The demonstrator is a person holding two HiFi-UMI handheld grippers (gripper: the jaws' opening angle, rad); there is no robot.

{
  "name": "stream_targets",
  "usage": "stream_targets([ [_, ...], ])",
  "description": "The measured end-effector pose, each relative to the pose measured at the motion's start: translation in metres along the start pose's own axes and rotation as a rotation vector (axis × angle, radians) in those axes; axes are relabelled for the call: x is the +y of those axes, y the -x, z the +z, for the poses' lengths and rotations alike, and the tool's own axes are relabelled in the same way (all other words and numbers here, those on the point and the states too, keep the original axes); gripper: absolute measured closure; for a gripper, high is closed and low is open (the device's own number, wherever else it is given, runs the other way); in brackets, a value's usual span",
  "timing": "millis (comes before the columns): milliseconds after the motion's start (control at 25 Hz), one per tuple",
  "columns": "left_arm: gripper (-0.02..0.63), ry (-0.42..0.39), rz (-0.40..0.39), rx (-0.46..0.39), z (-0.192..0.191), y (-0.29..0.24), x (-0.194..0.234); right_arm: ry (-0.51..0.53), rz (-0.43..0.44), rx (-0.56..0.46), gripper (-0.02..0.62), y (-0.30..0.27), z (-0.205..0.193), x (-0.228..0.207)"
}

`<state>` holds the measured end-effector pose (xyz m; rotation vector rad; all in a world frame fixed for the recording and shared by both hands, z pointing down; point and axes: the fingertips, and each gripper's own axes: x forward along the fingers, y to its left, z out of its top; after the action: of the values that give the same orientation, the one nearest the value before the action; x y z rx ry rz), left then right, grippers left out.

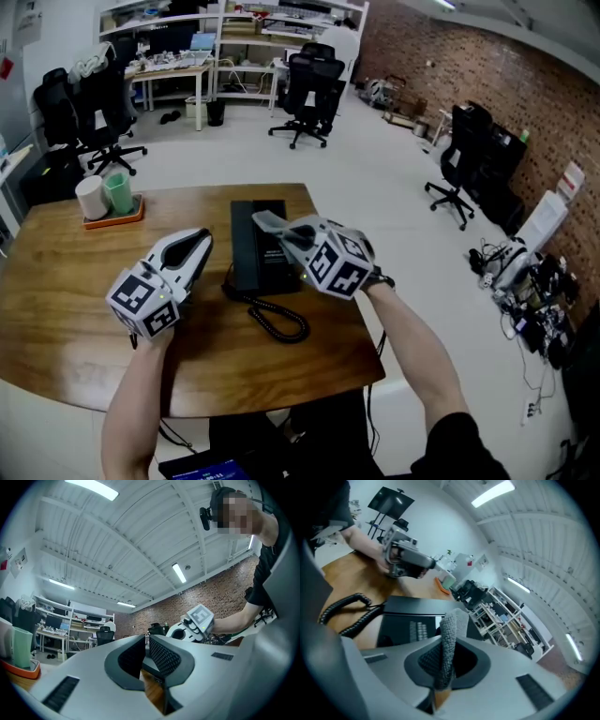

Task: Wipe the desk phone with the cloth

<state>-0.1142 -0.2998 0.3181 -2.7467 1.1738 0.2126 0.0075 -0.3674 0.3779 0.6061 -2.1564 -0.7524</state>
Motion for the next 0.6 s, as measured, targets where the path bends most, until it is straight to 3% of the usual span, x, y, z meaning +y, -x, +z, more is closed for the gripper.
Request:
stream_targets([
  [360,0.591,0.015,0.010,0.001,-0.003,0.004,0.004,0.118,0.216,-0.013,0.571,0.056,0.000,0.109],
  [480,0.591,0.023,0.012,0.003,-0.006,0.005,0.006,0.101,0.188,-0.049,0.571,0.081,0.006,0.112],
  [600,0.591,0.005,-0.003,0.027,-0.007,0.008,0.002,0.037,0.070,-0.134,0.570,0.118,0.020,0.099],
])
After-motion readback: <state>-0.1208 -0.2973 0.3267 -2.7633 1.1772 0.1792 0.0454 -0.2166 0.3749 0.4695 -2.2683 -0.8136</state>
